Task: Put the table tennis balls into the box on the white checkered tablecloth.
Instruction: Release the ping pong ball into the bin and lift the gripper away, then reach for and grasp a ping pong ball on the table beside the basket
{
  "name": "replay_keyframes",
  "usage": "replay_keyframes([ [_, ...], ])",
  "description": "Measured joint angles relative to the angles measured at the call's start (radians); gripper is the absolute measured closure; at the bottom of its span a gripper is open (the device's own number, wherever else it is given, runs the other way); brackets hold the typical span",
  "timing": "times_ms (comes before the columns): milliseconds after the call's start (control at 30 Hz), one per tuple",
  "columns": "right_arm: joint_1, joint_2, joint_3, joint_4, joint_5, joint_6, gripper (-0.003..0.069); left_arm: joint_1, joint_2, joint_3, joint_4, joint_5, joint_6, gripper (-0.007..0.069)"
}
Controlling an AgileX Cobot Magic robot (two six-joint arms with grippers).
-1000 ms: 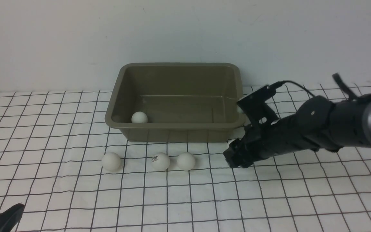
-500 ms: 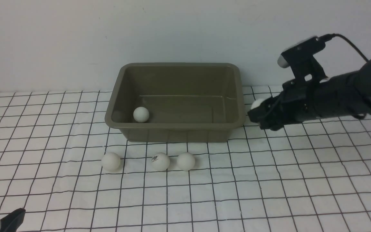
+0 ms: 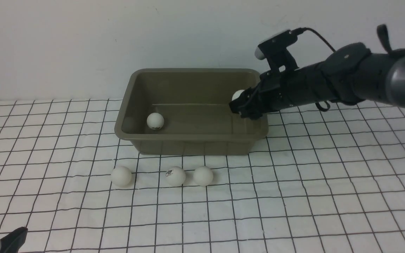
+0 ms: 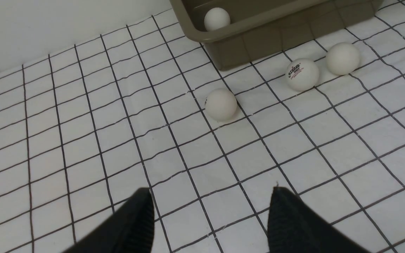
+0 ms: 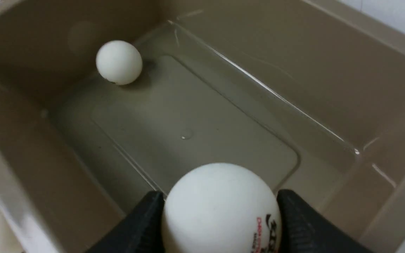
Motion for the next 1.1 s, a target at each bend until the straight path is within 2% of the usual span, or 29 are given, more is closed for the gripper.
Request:
replay_keyframes([
  [67, 0.0, 0.015, -0.006, 0.001, 0.0, 0.0, 0.0263, 0.0, 0.0, 0.0, 0.002, 0.0, 0.0, 0.023],
  [200, 0.0, 0.02, -0.014, 0.003, 0.0, -0.014, 0.0109, 0.0, 0.0, 0.0, 0.002, 0.0, 0.0, 0.023],
  [300, 0.0, -0.009, -0.014, -0.012, 0.001, -0.022, 0.0085, 0.0, 0.0, 0.0, 0.002, 0.0, 0.0, 0.023],
  [433, 0.0, -0.093, -0.014, -0.081, 0.018, 0.008, 0.0094, 0.0, 0.0, 0.0, 0.002, 0.0, 0.0, 0.023],
  [633, 0.0, -0.297, -0.009, -0.316, 0.119, 0.214, 0.0125, 0.0, 0.0, 0.0, -0.003, 0.0, 0.0, 0.023],
  [667, 0.0, -0.354, 0.015, -0.402, 0.14, 0.289, 0.0128, 0.0, 0.001, 0.0, -0.012, 0.0, 0.001, 0.023],
  [767, 0.0, -0.437, 0.08, -0.505, 0.2, 0.42, 0.013, 0.0, 0.013, 0.0, -0.024, 0.003, 0.02, 0.023],
  [933, 0.043, -0.566, 0.244, -0.521, 0.27, 0.5, 0.0131, 0.0, 0.034, 0.0, -0.029, -0.011, 0.044, 0.023],
  [1100, 0.169, -0.618, 0.393, -0.521, 0.22, 0.515, 0.0131, 0.0, 0.037, 0.0, -0.05, -0.019, 0.042, 0.023],
])
